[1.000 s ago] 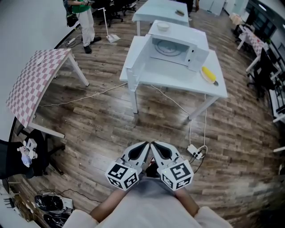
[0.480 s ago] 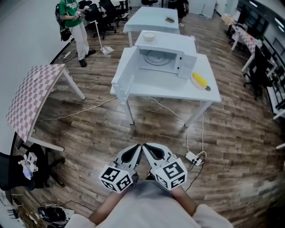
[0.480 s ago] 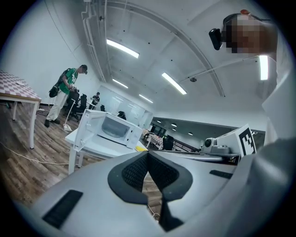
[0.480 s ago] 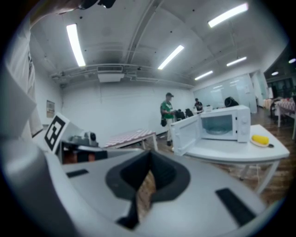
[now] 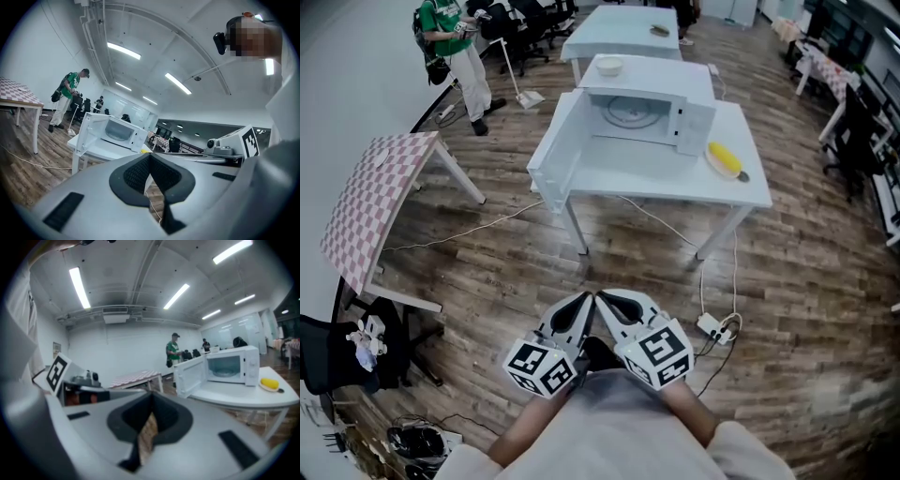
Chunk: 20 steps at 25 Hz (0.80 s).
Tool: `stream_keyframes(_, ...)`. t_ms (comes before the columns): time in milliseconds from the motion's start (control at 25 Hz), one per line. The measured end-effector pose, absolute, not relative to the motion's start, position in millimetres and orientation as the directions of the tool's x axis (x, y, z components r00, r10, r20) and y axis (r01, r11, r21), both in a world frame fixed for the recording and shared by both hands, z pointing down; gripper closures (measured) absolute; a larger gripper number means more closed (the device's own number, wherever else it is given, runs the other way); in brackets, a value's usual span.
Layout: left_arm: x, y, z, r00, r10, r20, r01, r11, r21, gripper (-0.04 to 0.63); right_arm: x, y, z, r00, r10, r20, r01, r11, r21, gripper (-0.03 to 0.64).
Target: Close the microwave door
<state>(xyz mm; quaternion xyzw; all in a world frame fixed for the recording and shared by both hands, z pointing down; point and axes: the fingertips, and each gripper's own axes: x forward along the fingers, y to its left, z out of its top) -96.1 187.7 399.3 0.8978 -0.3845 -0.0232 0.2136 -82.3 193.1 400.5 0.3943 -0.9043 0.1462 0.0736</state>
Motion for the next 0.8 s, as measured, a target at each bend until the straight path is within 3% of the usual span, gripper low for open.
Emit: stream_keyframes(800,-86.5,122.1,412.7,0.694,-0.702,0.16,-0.694,-0.593,0.409,0.578,-73.7,130.4,415.3,-0.697,-0.661,0.278,-0.716,0.659,-0.23,0.594)
